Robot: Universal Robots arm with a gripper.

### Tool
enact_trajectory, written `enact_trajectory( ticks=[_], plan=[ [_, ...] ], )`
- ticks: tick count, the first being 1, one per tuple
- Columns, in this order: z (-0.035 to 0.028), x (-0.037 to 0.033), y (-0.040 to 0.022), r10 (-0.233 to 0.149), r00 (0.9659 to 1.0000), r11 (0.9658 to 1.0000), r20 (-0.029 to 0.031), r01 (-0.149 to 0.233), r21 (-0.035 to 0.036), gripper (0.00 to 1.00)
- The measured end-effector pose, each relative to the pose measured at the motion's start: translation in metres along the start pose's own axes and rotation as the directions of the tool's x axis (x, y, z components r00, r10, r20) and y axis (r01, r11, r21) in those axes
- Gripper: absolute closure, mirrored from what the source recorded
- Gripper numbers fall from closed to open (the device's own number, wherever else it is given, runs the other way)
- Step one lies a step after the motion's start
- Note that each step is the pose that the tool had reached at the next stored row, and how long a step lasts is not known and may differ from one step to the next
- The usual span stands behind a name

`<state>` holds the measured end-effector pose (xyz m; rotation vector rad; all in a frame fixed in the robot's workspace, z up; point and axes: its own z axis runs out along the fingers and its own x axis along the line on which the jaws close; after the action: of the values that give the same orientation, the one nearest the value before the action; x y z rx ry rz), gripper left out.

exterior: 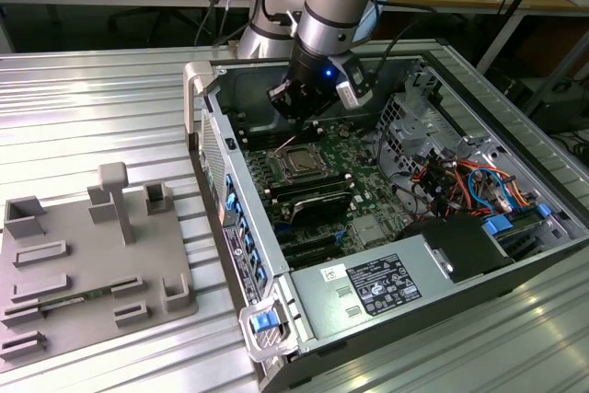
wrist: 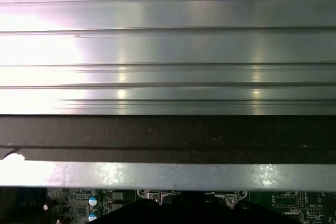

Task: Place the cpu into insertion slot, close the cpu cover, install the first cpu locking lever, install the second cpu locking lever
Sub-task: 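Install the first cpu locking lever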

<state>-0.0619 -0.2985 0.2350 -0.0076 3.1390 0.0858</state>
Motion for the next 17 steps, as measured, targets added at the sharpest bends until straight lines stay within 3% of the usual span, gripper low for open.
enact_trajectory(
  ticks=[3, 11, 17],
  plan=[
    [0.0042, -0.0041, 0.0014, -0.007, 1.0, 1.0, -0.0004, 0.007, 0.0, 0.89],
    [0.0046, -0.0068, -0.0004, -0.011, 0.9999, 0.9999, 0.0001, 0.011, 0.0, 0.89],
    [0.0023, -0.002, -0.0006, -0.013, 0.9999, 0.9999, 0.0081, 0.013, -0.0006, 0.89]
  ],
)
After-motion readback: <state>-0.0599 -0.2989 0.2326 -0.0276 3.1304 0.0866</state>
